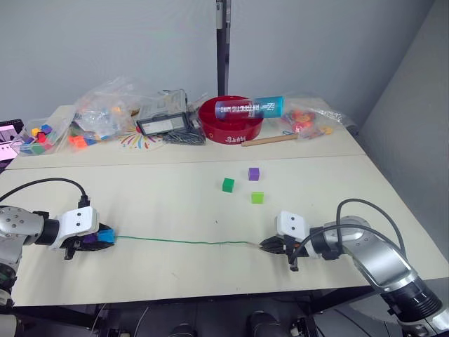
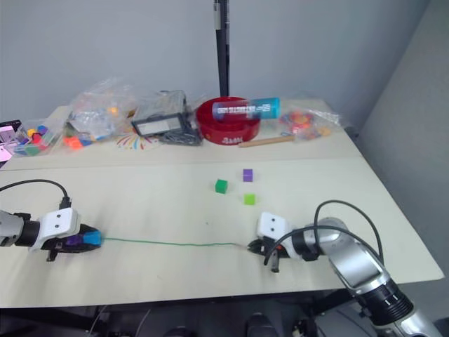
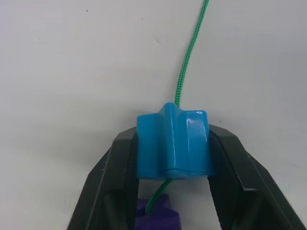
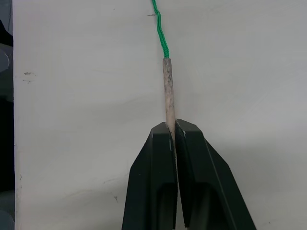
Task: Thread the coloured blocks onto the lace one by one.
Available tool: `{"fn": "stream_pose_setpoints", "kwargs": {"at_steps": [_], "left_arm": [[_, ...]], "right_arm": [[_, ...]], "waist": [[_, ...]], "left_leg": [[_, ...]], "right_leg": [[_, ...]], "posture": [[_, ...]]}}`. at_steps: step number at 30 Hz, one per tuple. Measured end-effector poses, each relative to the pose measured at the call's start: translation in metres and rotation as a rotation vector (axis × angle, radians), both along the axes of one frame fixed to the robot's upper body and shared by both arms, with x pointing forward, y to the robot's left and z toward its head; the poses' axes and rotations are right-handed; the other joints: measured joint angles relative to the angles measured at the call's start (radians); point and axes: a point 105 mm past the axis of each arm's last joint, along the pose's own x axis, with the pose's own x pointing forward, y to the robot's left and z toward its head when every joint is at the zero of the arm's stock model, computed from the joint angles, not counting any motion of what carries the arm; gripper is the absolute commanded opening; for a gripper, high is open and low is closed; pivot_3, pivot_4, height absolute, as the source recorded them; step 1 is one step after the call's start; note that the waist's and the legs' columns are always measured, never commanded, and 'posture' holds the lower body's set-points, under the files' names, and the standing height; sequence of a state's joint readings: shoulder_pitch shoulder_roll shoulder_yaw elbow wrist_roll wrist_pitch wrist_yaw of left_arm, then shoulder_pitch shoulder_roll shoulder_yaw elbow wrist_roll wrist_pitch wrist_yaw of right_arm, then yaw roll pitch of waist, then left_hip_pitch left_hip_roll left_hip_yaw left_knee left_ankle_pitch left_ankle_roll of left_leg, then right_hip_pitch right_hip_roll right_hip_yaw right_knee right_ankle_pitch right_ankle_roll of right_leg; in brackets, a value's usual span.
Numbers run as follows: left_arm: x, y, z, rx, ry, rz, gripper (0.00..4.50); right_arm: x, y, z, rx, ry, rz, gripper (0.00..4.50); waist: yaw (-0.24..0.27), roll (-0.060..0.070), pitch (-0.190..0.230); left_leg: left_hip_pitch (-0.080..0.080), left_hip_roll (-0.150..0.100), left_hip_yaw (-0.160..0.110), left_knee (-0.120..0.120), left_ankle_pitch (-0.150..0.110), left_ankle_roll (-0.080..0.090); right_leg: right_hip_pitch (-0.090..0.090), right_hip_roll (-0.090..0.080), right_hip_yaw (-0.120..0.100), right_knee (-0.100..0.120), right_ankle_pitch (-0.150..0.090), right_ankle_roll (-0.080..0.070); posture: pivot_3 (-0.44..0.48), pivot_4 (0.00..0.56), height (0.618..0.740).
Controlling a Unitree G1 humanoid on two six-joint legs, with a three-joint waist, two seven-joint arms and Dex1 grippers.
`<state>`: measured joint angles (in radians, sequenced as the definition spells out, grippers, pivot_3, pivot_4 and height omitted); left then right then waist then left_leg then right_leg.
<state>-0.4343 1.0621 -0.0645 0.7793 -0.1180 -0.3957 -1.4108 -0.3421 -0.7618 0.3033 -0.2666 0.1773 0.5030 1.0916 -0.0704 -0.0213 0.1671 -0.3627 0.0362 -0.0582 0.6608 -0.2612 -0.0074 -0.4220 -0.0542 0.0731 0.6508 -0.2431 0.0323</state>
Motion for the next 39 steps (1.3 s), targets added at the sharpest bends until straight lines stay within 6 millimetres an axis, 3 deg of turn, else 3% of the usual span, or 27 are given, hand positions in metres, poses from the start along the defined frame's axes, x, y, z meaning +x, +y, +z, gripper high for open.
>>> {"fn": "stream_pose_setpoints", "kwargs": {"at_steps": [4,5,8,13,17,23,27,33,39], "left_arm": [[-0.001,-0.004,0.002,-0.024,0.041,-0.006,4.40],[-0.001,-0.007,0.004,-0.023,0.042,-0.017,4.48],[0.001,-0.017,0.010,-0.022,0.062,-0.053,4.48],[0.005,-0.048,0.053,-0.079,0.079,-0.130,4.48],[0.003,-0.095,0.070,-0.186,0.059,-0.234,4.48],[-0.003,-0.187,0.044,-0.372,0.047,-0.362,4.48],[-0.002,-0.229,0.028,-0.430,0.008,-0.391,4.48],[0.003,-0.248,0.015,-0.426,-0.018,-0.404,4.48],[0.006,-0.255,-0.004,-0.395,0.011,-0.410,4.48]], "right_arm": [[0.000,0.000,0.000,0.000,0.001,0.001,0.00],[0.000,0.000,0.000,0.000,0.001,0.001,0.00],[0.000,0.001,0.000,0.002,0.002,0.003,0.00],[0.002,0.006,0.004,0.011,-0.010,0.021,0.00],[0.003,0.009,0.003,0.010,-0.007,0.026,0.00],[0.011,0.023,0.008,-0.002,-0.032,0.034,0.00],[0.012,0.032,0.006,-0.010,-0.028,0.029,0.00],[0.011,0.036,0.006,-0.023,-0.027,0.022,0.00],[0.012,0.036,0.007,-0.030,-0.035,0.015,0.00]], "waist": [[0.004,0.000,0.000],[0.005,0.000,0.000],[0.010,-0.002,0.001],[0.017,-0.009,0.005],[0.024,-0.009,0.005],[0.027,-0.009,0.005],[0.027,-0.009,0.005],[0.028,-0.009,0.005],[0.029,-0.009,0.005]], "left_leg": [[-0.004,-0.001,-0.001,0.000,0.000,0.000],[-0.005,-0.001,-0.001,0.000,0.000,0.000],[-0.006,-0.001,-0.002,0.000,0.000,0.000],[-0.007,-0.001,-0.003,0.001,0.000,0.000],[-0.007,-0.001,-0.003,0.001,0.000,0.000],[-0.007,-0.002,-0.003,0.002,0.000,0.000],[-0.007,-0.002,-0.004,0.002,0.000,0.000],[-0.007,-0.003,-0.004,0.003,0.000,0.000],[-0.007,-0.003,-0.004,0.003,0.000,0.000]], "right_leg": [[-0.002,-0.001,0.000,-0.001,0.000,0.001],[-0.002,-0.001,0.000,-0.002,0.000,0.001],[-0.003,-0.001,-0.001,-0.002,0.000,0.001],[-0.003,-0.001,-0.002,-0.002,0.000,0.001],[-0.003,-0.001,-0.002,-0.002,-0.001,0.001],[-0.003,-0.002,-0.002,-0.002,0.000,0.001],[-0.003,-0.002,-0.002,-0.002,0.000,0.001],[-0.002,-0.002,-0.002,-0.002,0.000,0.001],[-0.002,-0.002,-0.002,-0.002,0.000,0.001]], "posture": [[0.000,0.150,0.731],[0.000,0.150,0.731],[0.000,0.150,0.731],[0.000,0.150,0.731],[0.000,0.150,0.731],[0.000,0.150,0.731],[0.000,0.150,0.731],[0.000,0.150,0.731],[0.000,0.150,0.731]]}}
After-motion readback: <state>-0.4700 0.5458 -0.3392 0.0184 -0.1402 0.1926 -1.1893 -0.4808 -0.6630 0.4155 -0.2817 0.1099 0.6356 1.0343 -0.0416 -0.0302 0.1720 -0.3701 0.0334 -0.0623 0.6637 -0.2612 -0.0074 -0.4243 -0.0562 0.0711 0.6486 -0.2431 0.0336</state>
